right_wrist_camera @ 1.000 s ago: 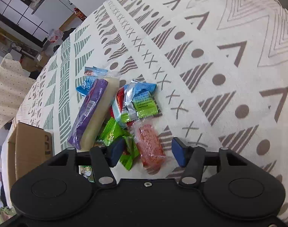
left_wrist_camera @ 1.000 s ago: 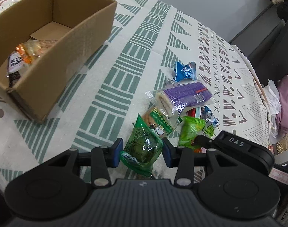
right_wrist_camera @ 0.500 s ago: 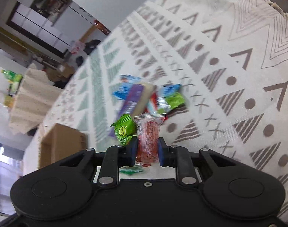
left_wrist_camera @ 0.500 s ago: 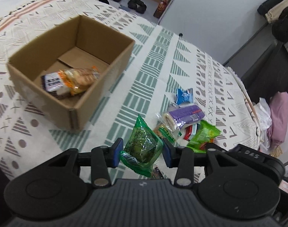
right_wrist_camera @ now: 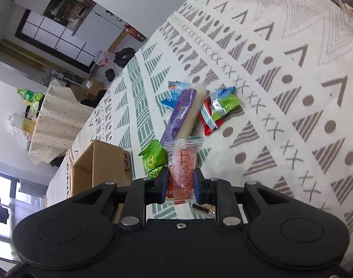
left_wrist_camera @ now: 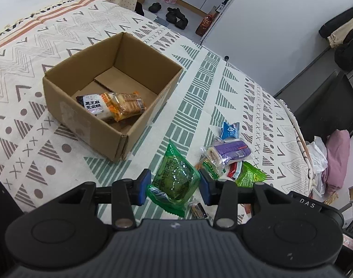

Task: Organize snacks
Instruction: 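Carry both held snacks over the cardboard box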

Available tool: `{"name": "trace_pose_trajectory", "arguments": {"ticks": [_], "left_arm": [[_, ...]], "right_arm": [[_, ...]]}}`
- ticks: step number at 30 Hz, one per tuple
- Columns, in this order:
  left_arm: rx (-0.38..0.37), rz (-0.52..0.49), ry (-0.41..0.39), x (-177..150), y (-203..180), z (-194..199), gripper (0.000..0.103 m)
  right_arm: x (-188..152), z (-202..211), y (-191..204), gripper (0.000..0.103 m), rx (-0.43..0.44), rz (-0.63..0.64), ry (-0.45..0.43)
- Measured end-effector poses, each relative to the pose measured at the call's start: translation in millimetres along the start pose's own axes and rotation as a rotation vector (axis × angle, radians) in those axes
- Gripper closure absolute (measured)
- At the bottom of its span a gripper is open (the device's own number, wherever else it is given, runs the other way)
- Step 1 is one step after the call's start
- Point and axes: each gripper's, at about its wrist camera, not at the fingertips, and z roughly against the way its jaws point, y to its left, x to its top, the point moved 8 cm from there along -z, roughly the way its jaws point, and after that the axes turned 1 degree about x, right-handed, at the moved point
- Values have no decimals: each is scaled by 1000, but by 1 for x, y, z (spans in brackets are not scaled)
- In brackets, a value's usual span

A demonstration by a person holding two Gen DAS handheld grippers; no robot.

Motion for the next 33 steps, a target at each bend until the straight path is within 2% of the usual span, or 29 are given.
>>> {"name": "trace_pose_trajectory", "arguments": {"ticks": [5,15,19,21,28,33], "left_arm": [[-11,16,-9,-3,0,6,60],[-3,12,-12,-2,1,9,60],[-7,13,-11,-2,2,9,60],[-6,13,-8,-3,3,7,60],[-5,12,14,-6,5,1,60],[-10,13,4,-1,6,2,60]], "right_arm": [[-4,-2,-4,80,-31,28,17],[-17,-48,-27,80,-82,8,142],[-22,-60,-39,75,-146,7,169],[-23,-64,-41,73,-144,1,174],[-16,-53,-44,78,-150,-5,113],[-9,-39,-36,79,-73,-25,74]]}}
